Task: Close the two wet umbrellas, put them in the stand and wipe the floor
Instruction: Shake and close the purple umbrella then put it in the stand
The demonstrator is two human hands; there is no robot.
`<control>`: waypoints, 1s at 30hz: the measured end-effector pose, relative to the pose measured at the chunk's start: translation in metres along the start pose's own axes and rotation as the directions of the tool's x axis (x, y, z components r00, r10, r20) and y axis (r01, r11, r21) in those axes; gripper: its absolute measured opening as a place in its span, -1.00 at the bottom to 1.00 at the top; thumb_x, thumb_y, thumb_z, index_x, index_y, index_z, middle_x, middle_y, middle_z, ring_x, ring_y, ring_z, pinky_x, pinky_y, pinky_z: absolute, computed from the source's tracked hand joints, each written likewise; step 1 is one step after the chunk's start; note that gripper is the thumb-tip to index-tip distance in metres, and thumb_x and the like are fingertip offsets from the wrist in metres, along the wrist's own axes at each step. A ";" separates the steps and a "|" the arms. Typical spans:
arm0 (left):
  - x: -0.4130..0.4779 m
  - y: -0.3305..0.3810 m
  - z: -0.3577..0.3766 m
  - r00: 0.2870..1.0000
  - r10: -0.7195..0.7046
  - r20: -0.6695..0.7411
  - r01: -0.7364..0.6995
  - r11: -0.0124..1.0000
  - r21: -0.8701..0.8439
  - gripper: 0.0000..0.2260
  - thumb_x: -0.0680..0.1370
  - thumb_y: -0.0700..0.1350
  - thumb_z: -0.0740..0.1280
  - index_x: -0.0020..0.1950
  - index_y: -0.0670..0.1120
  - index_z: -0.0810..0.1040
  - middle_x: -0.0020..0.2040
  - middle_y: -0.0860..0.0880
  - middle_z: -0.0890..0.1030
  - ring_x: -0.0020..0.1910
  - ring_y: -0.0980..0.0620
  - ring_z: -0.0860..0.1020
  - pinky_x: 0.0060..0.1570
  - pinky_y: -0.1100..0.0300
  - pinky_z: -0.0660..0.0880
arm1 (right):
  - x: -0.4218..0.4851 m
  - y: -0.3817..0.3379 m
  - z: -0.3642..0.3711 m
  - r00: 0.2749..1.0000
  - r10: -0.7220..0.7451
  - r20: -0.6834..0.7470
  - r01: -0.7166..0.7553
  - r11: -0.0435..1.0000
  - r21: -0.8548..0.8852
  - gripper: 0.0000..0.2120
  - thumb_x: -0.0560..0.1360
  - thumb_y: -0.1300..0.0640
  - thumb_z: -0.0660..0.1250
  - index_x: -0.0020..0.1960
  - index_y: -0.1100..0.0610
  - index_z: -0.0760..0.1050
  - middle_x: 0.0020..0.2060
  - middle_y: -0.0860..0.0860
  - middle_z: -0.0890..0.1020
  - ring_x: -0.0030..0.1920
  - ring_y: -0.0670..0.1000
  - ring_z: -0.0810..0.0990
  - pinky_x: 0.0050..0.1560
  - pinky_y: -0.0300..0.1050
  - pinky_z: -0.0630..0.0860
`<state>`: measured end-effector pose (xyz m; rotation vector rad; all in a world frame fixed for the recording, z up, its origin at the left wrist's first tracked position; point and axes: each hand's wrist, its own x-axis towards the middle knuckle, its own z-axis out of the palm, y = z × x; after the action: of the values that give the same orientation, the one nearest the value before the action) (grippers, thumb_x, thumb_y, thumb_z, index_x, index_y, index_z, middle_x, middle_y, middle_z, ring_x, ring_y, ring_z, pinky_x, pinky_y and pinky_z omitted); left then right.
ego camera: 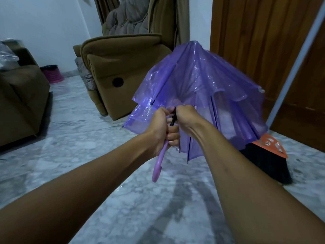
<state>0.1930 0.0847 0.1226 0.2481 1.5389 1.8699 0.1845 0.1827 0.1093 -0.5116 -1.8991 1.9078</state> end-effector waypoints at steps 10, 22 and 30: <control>-0.004 0.003 -0.004 0.995 0.016 -0.098 -0.001 0.988 0.156 -0.76 0.57 -0.09 -0.02 -0.28 -0.01 0.27 -0.51 0.03 0.08 -0.64 0.11 0.06 -0.54 0.42 0.04 | -0.004 0.006 0.003 0.999 0.002 0.044 0.000 0.999 -0.054 -0.59 0.52 0.32 0.15 -0.46 0.10 0.49 -0.49 -0.04 0.54 -0.32 0.00 0.48 -0.15 -0.18 0.39; 0.002 0.020 -0.011 0.975 0.086 -0.207 -0.040 0.975 0.219 -0.67 0.54 -0.08 -0.02 -0.44 -0.01 0.25 -0.56 0.00 0.12 -0.55 0.08 0.05 -0.48 0.35 0.07 | -0.027 -0.016 0.027 0.991 0.012 0.130 -0.010 1.000 -0.023 -0.55 0.68 0.05 -0.03 -0.36 0.11 0.29 -0.72 -0.09 0.31 -0.71 -0.13 0.25 -0.52 -0.25 0.25; 0.003 0.015 -0.019 0.962 0.080 -0.261 -0.017 0.972 0.234 -0.62 0.53 -0.03 0.05 -0.49 -0.02 0.31 -0.48 -0.02 0.16 -0.61 0.06 0.09 -0.51 0.37 0.11 | -0.047 -0.013 0.031 0.985 0.020 0.171 -0.010 0.998 -0.059 -0.54 0.70 0.04 -0.03 -0.36 0.10 0.27 -0.78 -0.13 0.33 -0.76 -0.19 0.31 -0.70 -0.44 0.19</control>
<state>0.1742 0.0705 0.1299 0.1400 1.9553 1.8200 0.2092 0.1319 0.1218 -0.3904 -2.0685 1.9671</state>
